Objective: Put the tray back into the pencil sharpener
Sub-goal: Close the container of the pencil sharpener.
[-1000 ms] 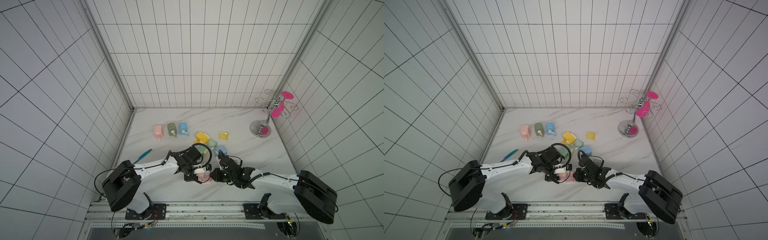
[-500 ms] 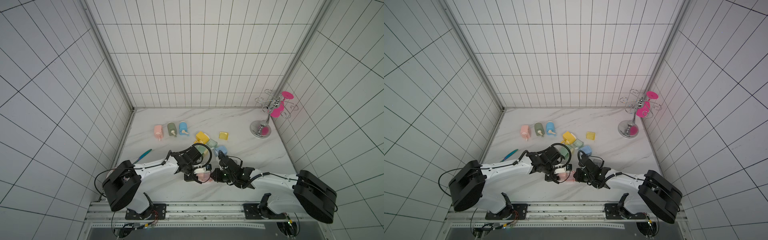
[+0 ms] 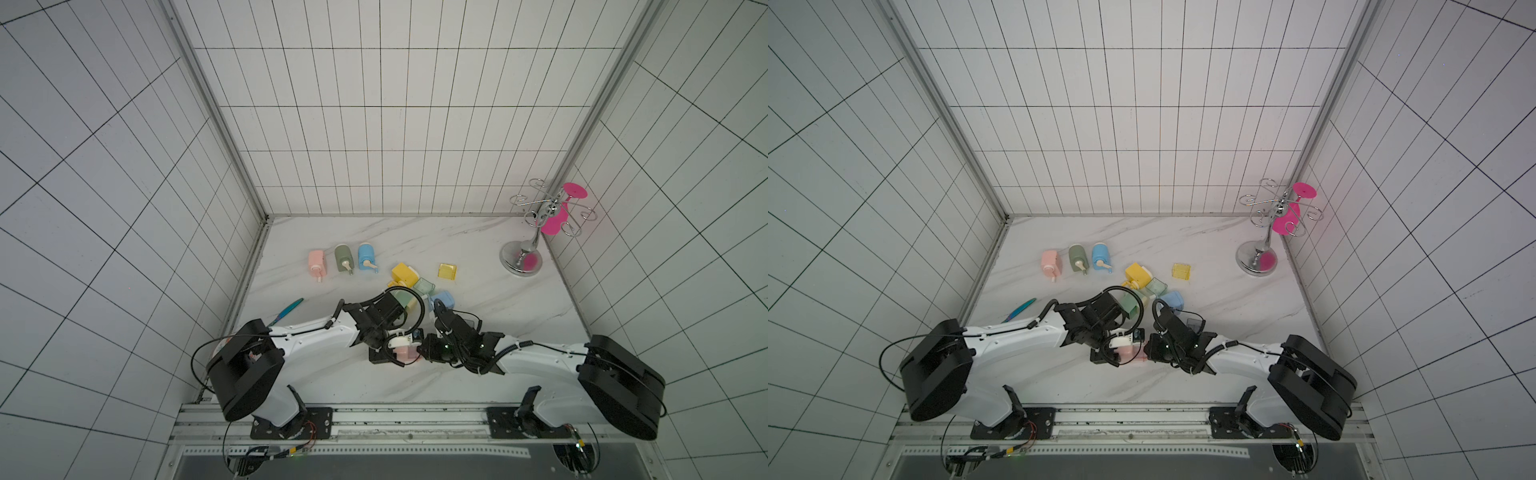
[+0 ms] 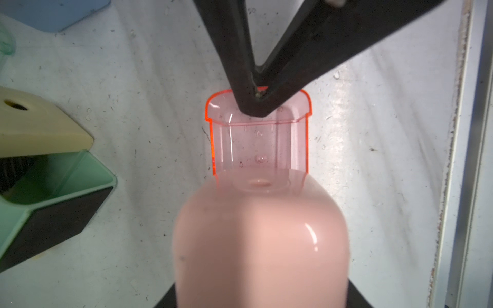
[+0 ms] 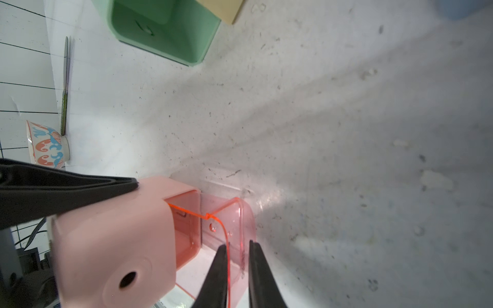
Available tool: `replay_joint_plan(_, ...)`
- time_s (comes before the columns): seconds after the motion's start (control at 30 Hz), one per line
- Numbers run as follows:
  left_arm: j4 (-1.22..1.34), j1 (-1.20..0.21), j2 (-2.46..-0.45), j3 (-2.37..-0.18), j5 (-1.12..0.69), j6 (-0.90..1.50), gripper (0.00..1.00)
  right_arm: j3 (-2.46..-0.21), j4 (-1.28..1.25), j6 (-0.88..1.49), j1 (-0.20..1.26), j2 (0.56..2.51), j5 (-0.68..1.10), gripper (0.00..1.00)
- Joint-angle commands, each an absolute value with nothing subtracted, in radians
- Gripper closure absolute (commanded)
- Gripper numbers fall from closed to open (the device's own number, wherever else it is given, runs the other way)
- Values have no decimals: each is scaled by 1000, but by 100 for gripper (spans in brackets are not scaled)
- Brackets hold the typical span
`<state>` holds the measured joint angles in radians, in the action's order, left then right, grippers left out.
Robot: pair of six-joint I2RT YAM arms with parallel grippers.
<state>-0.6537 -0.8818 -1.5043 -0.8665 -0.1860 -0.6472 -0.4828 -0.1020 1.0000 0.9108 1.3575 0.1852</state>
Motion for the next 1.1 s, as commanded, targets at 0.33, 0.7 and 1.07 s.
replay_joint_plan(0.33, -631, -887, -1528, -864, -176, -628, 54, -405, -15, 982, 862, 1144, 129, 70)
replay_joint_plan(0.7, -604, -887, -1527, -854, -175, -621, 60, -414, -199, 1008, 863, 1331, 241, 90)
replay_joint_plan(1.07, -568, -887, -1532, -848, -200, -630, 70, -431, -386, 1054, 895, 1457, 320, 90)
